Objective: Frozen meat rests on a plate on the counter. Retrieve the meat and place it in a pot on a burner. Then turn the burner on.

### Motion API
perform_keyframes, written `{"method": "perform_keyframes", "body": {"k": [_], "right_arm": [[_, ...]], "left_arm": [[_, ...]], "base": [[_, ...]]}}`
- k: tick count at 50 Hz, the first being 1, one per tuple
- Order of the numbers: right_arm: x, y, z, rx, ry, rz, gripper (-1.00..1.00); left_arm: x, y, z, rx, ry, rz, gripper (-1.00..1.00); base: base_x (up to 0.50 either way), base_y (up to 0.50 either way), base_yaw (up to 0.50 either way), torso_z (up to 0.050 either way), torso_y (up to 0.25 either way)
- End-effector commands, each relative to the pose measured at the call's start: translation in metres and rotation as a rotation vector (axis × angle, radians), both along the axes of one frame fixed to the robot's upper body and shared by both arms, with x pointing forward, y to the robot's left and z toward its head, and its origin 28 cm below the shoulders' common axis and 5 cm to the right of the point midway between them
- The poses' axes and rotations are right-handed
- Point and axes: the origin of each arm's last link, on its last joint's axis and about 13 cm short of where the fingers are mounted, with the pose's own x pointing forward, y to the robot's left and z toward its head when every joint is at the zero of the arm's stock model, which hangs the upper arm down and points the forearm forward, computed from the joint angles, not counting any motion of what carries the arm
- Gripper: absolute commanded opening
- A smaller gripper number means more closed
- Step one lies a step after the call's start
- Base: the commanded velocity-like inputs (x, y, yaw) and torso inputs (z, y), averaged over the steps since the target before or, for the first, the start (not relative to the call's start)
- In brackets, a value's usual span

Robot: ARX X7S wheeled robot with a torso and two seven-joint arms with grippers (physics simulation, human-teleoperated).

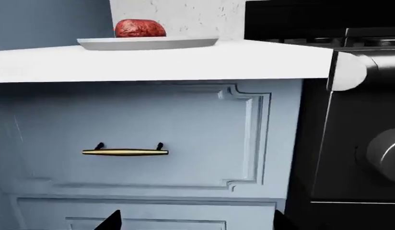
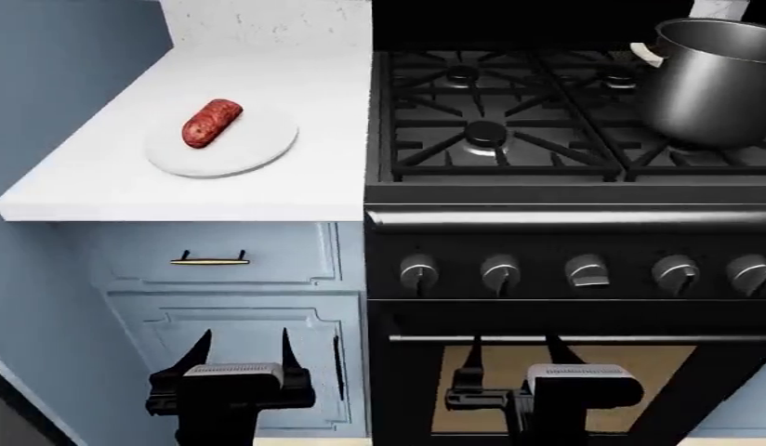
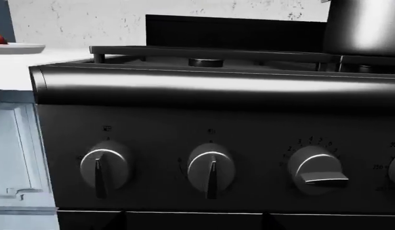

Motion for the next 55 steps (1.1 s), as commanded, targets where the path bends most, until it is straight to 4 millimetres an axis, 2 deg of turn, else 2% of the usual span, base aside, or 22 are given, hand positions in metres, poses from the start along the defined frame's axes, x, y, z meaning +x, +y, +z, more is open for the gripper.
{"method": "perform_keyframes", "body": {"k": [1, 14, 23, 34, 38, 43, 47, 55], "right_arm": [[0.000, 0.000, 0.001, -0.006, -0.001, 0.002, 1.00], [0.000, 0.001, 0.000, 0.000, -0.001, 0.007, 1.00], [0.000, 0.001, 0.000, 0.004, -0.003, 0.008, 1.00], [-0.001, 0.002, 0.005, 0.019, 0.015, 0.026, 1.00], [0.000, 0.001, 0.018, 0.012, -0.013, 0.023, 1.00], [0.002, -0.001, 0.045, -0.065, -0.056, 0.052, 1.00], [0.006, -0.007, 0.072, -0.133, -0.094, 0.063, 1.00], [0.010, -0.013, 0.114, -0.106, -0.082, 0.192, 1.00]], "left_arm": [[0.001, 0.001, 0.001, 0.001, -0.002, 0.016, 1.00], [0.000, 0.001, 0.003, -0.006, -0.018, 0.021, 1.00], [0.001, 0.002, 0.005, -0.030, -0.016, 0.044, 1.00], [0.003, 0.003, 0.005, 0.001, 0.014, 0.078, 1.00], [0.004, 0.002, 0.014, 0.009, 0.018, 0.057, 1.00], [0.008, 0.006, 0.037, 0.030, -0.006, 0.067, 1.00], [0.011, 0.009, 0.061, 0.042, 0.015, -0.004, 1.00], [0.015, 0.017, 0.110, 0.035, 0.036, -0.139, 1.00]], "base": [[0.00, 0.50, 0.00, 0.000, 0.000], [0.00, 0.49, 0.00, 0.000, 0.000], [0.00, 0.01, 0.00, 0.000, 0.000], [0.00, 0.00, 0.00, 0.049, 0.000], [0.00, 0.00, 0.00, 0.050, 0.000], [0.00, 0.00, 0.00, 0.050, 0.000], [0.00, 0.00, 0.00, 0.050, 0.000], [0.00, 0.00, 0.00, 0.050, 0.000]]}}
